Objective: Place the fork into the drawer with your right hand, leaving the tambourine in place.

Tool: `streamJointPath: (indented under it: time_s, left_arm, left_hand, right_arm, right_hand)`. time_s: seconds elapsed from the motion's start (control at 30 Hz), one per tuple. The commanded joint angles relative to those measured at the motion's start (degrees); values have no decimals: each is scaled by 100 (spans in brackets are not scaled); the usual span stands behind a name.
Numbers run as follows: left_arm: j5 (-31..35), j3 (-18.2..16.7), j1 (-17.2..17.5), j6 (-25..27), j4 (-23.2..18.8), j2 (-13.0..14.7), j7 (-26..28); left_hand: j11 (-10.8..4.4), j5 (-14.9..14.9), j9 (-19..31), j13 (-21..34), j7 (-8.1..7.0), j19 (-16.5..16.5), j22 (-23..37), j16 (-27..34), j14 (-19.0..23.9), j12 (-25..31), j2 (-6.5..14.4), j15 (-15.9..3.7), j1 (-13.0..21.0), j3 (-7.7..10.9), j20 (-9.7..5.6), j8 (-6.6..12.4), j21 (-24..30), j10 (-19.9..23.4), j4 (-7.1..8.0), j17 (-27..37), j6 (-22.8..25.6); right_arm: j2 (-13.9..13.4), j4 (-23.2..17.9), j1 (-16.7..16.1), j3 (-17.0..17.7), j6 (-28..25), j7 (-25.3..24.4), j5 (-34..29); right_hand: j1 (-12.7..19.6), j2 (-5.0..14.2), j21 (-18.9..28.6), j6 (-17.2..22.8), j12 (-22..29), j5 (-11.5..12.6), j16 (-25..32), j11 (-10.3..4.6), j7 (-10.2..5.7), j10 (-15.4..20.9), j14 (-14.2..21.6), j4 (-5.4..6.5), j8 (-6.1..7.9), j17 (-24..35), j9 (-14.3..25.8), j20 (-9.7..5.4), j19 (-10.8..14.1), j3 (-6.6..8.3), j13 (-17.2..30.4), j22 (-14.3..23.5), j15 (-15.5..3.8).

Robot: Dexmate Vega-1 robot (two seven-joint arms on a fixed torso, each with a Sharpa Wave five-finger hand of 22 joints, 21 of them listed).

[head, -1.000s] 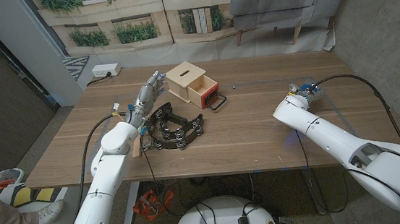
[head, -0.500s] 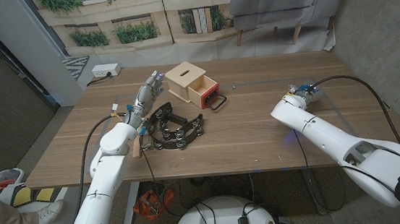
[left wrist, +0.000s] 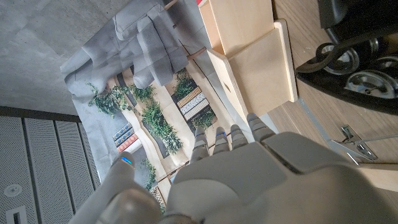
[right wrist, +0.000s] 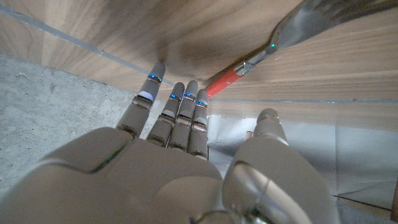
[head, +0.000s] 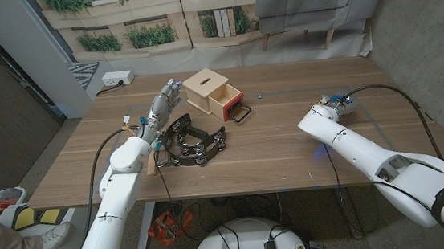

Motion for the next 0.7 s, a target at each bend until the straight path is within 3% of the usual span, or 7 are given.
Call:
streamJointPath:
  time_s: [0.03, 0.7]
  left_arm:
    - [-13, -18, 49, -18, -57, -7, 2]
    - [62, 33, 66, 47, -201, 22, 4]
  left_hand:
    - [4, 3, 13, 10, 12, -30, 29, 16, -82, 36, 25, 21, 25, 29, 10, 13, 21, 9, -33, 16, 17]
    - [2, 2, 13, 12, 4, -20, 29, 25, -52, 61, 26, 31, 26, 28, 1, 12, 23, 77, -39, 16, 15]
  right_arm:
    - [52, 121, 7, 18, 47, -55, 15]
    - [82, 365, 79, -17, 122, -56, 21]
  right_hand:
    - [102, 16, -26, 0, -4, 36, -25, 26, 10, 3, -5, -52, -19, 29, 13, -25, 36, 35, 10, 15, -92]
    - [141, 6, -66, -72, -45, -6, -63, 6, -4, -67, -114, -48, -81, 85, 19, -55, -12, -9, 14, 18, -106]
